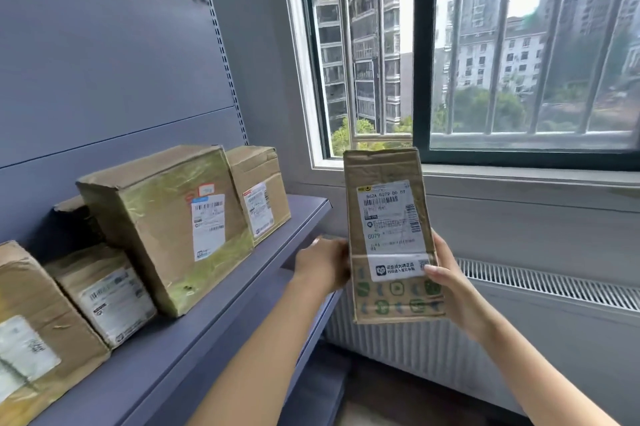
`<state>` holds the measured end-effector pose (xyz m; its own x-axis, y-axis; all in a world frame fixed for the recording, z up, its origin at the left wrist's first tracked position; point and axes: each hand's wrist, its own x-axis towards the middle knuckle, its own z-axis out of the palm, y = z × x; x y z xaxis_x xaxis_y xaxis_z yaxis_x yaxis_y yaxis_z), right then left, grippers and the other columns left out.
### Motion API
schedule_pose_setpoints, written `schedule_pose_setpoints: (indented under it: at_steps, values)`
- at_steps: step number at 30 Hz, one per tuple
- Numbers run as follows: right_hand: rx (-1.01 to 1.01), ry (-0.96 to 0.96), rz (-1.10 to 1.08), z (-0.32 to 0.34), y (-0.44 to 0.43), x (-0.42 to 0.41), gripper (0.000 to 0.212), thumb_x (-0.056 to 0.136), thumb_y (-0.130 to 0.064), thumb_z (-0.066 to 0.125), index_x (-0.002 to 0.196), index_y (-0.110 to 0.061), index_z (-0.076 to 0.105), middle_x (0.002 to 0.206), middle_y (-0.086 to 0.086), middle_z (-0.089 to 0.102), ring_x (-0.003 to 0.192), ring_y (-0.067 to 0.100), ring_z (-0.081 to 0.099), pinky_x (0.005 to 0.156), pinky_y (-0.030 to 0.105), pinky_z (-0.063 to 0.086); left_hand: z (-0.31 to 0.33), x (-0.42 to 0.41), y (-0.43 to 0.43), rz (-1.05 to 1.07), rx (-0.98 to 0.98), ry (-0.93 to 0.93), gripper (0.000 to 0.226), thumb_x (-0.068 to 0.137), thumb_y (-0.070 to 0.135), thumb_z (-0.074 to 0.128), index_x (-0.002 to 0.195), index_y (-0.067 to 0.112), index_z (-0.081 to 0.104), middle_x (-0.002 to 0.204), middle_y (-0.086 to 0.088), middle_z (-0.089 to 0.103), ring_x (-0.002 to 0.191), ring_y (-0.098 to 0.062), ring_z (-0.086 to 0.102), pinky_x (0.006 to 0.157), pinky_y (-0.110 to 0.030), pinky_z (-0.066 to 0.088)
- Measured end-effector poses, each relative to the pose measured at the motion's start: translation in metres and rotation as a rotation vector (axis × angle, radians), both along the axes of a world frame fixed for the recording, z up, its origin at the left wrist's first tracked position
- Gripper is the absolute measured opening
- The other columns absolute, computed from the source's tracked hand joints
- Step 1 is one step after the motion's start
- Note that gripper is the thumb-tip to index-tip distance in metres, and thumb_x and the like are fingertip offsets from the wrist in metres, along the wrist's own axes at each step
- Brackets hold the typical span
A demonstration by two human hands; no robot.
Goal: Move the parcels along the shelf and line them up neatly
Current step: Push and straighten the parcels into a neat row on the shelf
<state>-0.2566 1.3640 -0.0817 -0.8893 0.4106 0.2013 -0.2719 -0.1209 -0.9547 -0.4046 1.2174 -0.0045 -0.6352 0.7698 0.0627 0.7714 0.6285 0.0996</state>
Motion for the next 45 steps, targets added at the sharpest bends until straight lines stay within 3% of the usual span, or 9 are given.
schedule_pose_setpoints:
  at_steps: [5,10,19,23,26,30,37,40,45]
  values:
    - [0.013,-0.013,0.023,-0.01,0.044,-0.054,0.106,0.052,-0.056,0.085,0.142,-0.049,0.03,0.152,-0.005,0.035,0.129,0.029,0.05,0.102,0.061,0.042,-0.006,-0.051,0.035,0.037,-0.037,0.015,0.029,0.092,0.02,0.041,0.116,0.021,0.058,0.122,-0.008,0.062,0.111,-0.033,0.059,0.084,-0.035,0.047]
    - [0.049,0.004,0.07,0.0,0.088,-0.135,0.105,0.052,-0.057,0.084,0.142,-0.046,0.032,0.152,-0.003,0.036,0.131,0.026,0.049,0.102,0.056,0.043,-0.002,-0.12,0.072,0.081,-0.041,-0.006,0.024,0.09,0.02,0.049,0.112,0.017,0.059,0.117,-0.01,0.064,0.108,-0.035,0.061,0.08,-0.034,0.046]
    - [-0.033,-0.01,0.198,0.008,0.13,-0.25,0.125,0.037,-0.058,0.087,0.145,-0.036,0.028,0.141,0.003,0.051,0.114,0.03,0.062,0.078,0.044,0.057,0.002,-0.226,0.112,0.112,-0.017,-0.015,0.026,0.093,0.013,0.037,0.102,0.009,0.061,0.113,-0.014,0.065,0.107,-0.033,0.059,0.085,-0.035,0.048]
    - [-0.019,-0.027,0.26,0.004,0.153,-0.288,0.121,0.04,-0.058,0.086,0.145,-0.038,0.028,0.141,0.005,0.051,0.113,0.032,0.062,0.08,0.042,0.056,-0.006,-0.249,0.123,0.166,0.004,-0.016,0.026,0.095,0.011,0.039,0.108,0.006,0.061,0.113,-0.016,0.064,0.104,-0.031,0.059,0.068,-0.027,0.042]
    - [-0.051,-0.039,0.33,0.004,0.171,-0.315,0.113,0.041,-0.053,0.086,0.14,-0.044,0.032,0.137,0.002,0.057,0.112,0.033,0.063,0.08,0.045,0.057,-0.01,-0.266,0.137,0.26,0.031,-0.08,0.025,0.095,0.01,0.04,0.11,0.006,0.059,0.113,-0.016,0.063,0.104,-0.032,0.06,0.081,-0.033,0.048]
    - [-0.112,-0.032,0.464,0.004,0.201,-0.352,0.108,0.039,-0.046,0.09,0.134,-0.051,0.037,0.132,0.005,0.061,0.108,0.039,0.064,0.078,0.049,0.057,-0.019,-0.284,0.156,0.404,0.11,-0.138,0.023,0.095,0.013,0.041,0.107,0.009,0.06,0.109,-0.015,0.065,0.1,-0.032,0.062,0.082,-0.036,0.05]
    - [-0.109,-0.031,0.784,0.007,0.244,-0.422,0.11,0.048,-0.037,0.089,0.14,-0.047,0.03,0.138,0.016,0.054,0.11,0.047,0.06,0.08,0.055,0.055,-0.038,-0.301,0.179,0.595,0.329,-0.08,0.02,0.09,0.018,0.047,0.099,0.015,0.065,0.101,-0.007,0.07,0.093,-0.028,0.066,0.075,-0.038,0.054]
    - [-0.058,0.016,0.844,0.004,0.256,-0.449,0.099,0.06,-0.027,0.074,0.146,-0.039,0.025,0.143,0.014,0.049,0.115,0.046,0.058,0.085,0.058,0.053,-0.039,-0.293,0.189,0.713,0.537,-0.062,0.027,0.084,0.024,0.042,0.099,0.014,0.063,0.103,-0.008,0.069,0.097,-0.029,0.064,0.076,-0.038,0.053]
    - [0.057,0.071,0.899,0.001,0.254,-0.476,0.094,0.072,-0.034,0.072,0.15,-0.038,0.02,0.153,0.003,0.038,0.137,0.031,0.041,0.106,0.06,0.037,-0.045,-0.267,0.204,0.871,0.931,-0.053,0.028,0.095,0.01,0.044,0.106,0.023,0.065,0.11,0.008,0.067,0.101,-0.012,0.059,0.077,-0.018,0.044]
